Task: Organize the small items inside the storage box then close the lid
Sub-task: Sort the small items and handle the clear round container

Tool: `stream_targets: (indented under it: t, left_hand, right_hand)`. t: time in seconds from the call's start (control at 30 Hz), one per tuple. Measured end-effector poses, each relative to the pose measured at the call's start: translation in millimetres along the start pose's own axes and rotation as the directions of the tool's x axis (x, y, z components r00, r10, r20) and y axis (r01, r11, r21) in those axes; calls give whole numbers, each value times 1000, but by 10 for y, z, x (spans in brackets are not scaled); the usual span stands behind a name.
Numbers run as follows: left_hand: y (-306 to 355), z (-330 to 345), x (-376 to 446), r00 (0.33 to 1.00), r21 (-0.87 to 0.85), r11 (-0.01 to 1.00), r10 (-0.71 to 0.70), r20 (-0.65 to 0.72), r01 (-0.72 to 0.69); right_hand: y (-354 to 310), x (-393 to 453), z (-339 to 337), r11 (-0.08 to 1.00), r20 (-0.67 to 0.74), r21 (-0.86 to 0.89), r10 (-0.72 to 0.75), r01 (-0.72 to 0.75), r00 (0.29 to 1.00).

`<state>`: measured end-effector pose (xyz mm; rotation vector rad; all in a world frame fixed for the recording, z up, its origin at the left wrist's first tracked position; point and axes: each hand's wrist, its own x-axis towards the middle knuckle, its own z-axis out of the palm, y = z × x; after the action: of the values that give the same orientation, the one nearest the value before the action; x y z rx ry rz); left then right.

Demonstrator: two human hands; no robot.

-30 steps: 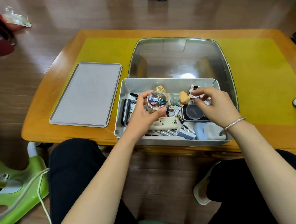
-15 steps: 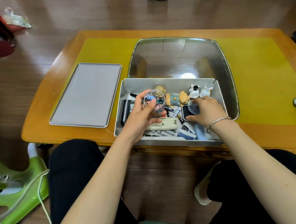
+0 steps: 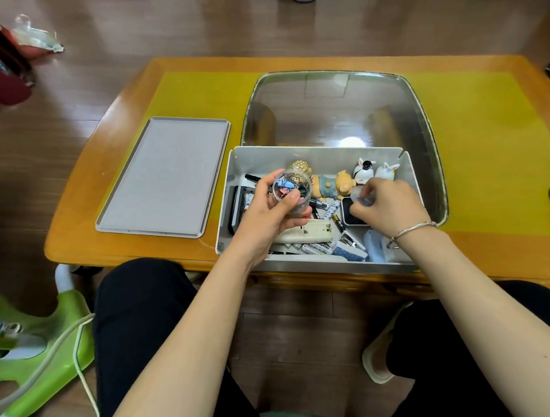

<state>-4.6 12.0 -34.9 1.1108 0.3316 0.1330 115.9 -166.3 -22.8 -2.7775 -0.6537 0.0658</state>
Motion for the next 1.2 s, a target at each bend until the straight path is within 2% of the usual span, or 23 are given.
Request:
stream_targets:
  t: [0.1, 0.2, 0.3, 0.4, 0.47, 0.57, 0.9, 1.07, 1.2]
  left_hand:
    - [-25, -20, 20, 1000, -20, 1000, -17, -9, 17]
    - [-46, -40, 40, 999, -8, 999, -37, -26, 37]
    - [-57, -28, 56, 999, 17, 998, -52, -12, 52]
    - [-53, -13, 68, 998, 21, 998, -51, -28, 52]
    - [-53, -10, 70, 998, 28, 999, -38, -40, 40]
    - [-37, 1, 57, 998, 39, 999, -23, -60, 26]
    - [-13, 8, 15, 1000, 29, 999, -14, -24, 15]
    - [1, 1, 15, 998, 37, 999, -3, -67, 6]
    - [-20, -6, 27, 997, 24, 999, -28, -68, 30]
  right_hand:
    - [-69, -36, -64, 992, -182, 113, -42, 63, 983]
    - [-210, -77, -147, 918, -265, 365, -59, 157, 962]
    - [-387, -82, -187, 723, -228, 668, -26, 176, 973]
    - [-521, -67, -154, 542, -49, 837, -61, 75, 997]
    - [-580, -62, -98, 494, 32, 869, -93, 18, 995]
    - [-634, -49, -9, 478, 77, 878, -76, -32, 994]
    - [-632, -17, 92, 440, 81, 897, -85, -36, 993]
    - [-622, -34, 95, 369, 261, 906, -96, -209, 960]
    - [-583, -52, 116, 358, 214, 919, -110, -162, 971]
